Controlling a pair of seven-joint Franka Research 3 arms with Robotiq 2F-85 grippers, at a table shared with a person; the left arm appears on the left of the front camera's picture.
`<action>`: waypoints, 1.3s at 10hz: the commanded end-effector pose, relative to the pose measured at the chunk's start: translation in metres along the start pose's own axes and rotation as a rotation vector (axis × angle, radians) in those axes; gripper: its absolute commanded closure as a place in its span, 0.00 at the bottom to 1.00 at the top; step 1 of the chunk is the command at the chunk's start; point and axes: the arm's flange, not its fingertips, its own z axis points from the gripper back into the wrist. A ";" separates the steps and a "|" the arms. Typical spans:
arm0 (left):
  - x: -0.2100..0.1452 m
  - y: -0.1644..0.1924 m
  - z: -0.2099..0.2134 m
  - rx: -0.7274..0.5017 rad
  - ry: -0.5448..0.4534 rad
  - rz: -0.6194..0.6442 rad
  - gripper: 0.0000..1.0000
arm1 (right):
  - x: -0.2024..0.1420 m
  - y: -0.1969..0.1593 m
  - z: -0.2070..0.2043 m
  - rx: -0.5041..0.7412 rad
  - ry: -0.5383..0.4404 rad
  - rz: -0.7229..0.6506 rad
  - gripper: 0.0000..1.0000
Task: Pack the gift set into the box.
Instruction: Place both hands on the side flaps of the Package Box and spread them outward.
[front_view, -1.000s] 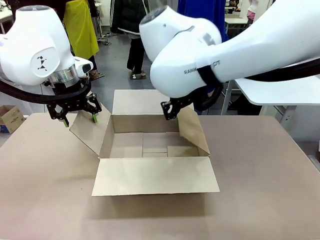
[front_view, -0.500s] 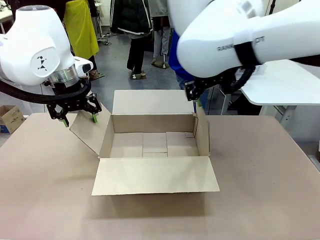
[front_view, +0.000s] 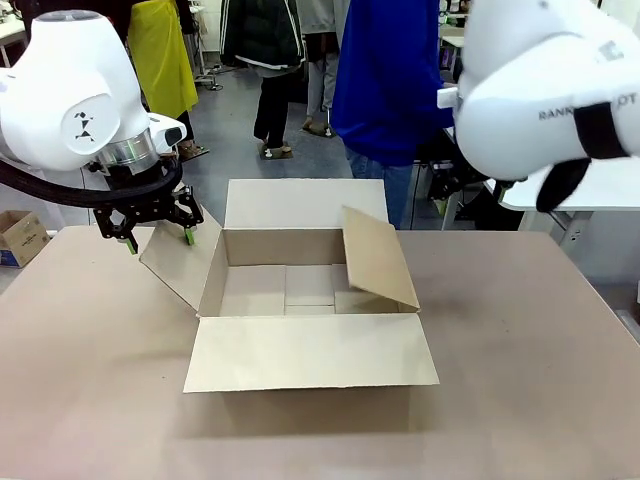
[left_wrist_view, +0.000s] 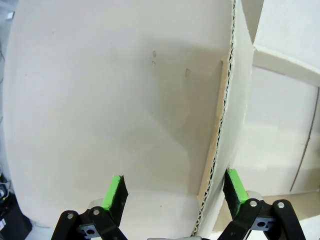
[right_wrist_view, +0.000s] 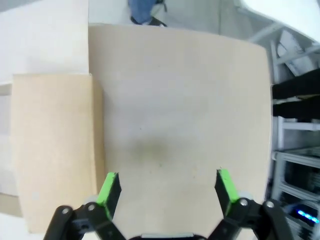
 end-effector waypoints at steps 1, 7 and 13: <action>0.000 -0.001 0.001 0.016 -0.003 0.010 0.00 | -0.020 -0.016 -0.029 0.152 -0.042 -0.004 0.00; 0.000 -0.001 0.001 0.016 -0.003 0.010 0.00 | -0.026 0.119 -0.002 0.404 -0.056 0.190 0.00; 0.000 -0.001 0.001 0.016 -0.003 0.010 0.00 | 0.009 0.209 -0.020 0.073 0.058 0.396 0.00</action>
